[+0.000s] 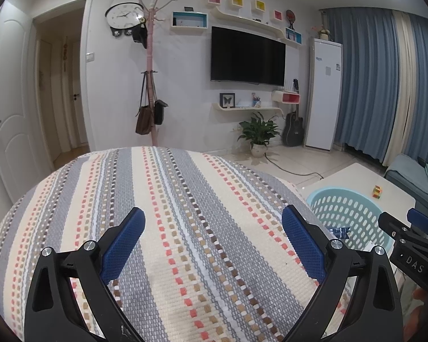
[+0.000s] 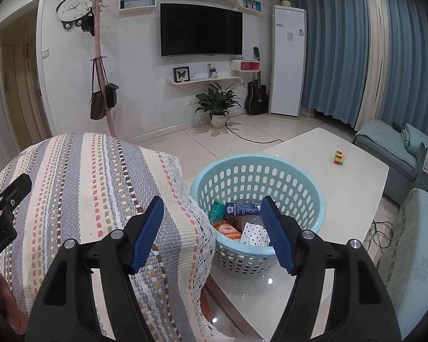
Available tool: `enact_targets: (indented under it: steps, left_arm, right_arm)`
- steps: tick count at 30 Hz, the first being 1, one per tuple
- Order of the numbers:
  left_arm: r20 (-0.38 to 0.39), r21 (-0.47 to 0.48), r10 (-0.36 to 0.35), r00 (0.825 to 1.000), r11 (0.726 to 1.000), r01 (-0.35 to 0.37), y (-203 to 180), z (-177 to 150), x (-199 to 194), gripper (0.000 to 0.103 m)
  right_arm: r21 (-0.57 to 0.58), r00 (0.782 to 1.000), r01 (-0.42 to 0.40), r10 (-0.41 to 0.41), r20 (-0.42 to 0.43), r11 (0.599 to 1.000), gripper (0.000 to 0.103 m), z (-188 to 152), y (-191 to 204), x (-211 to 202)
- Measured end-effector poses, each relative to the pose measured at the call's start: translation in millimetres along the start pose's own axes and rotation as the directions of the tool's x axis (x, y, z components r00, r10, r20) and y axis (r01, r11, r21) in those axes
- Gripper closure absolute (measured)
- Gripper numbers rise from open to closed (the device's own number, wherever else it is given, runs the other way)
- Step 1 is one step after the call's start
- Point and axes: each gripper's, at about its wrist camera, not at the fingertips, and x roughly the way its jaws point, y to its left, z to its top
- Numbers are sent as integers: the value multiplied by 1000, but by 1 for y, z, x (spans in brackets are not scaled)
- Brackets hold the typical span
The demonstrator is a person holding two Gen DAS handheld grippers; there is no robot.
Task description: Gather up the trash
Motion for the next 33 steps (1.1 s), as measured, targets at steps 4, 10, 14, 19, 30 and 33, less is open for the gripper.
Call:
enact_targets:
  steps: [4,10,14,19,30,33]
  left_arm:
    - [0,-1,0,1000,1000,0,1,0,0,9]
    - [-1,-3,-1,1000,1000,1,1,0,0,9]
    - [-6,-9,-3,1000,1000,3,1,0,0,9]
    - [-5,-5,-1,1000,1000,1,0,0,0,9]
    - [-5,-3,-1,1000,1000,1,-2,0,-1,9]
    - [-6,-5,-3,1000,1000,3,-1,0,0,9]
  right_arm:
    - [0,1000,0,0,-1,1000,36,0,0,0]
    - [3,1000,-1,1,-2,1000,36,-1,-1,0]
    - [5,1000,-2,2,-1,1000,36,-2,-1,-1]
    - [9,1000,-4,4,-3,1000,36,-2,-1,0]
    - [8,1000,-5,5,-2,1000,36,-2,-1,-1]
    - [7,1000,-6,6,-1,1000,36,0,0,0]
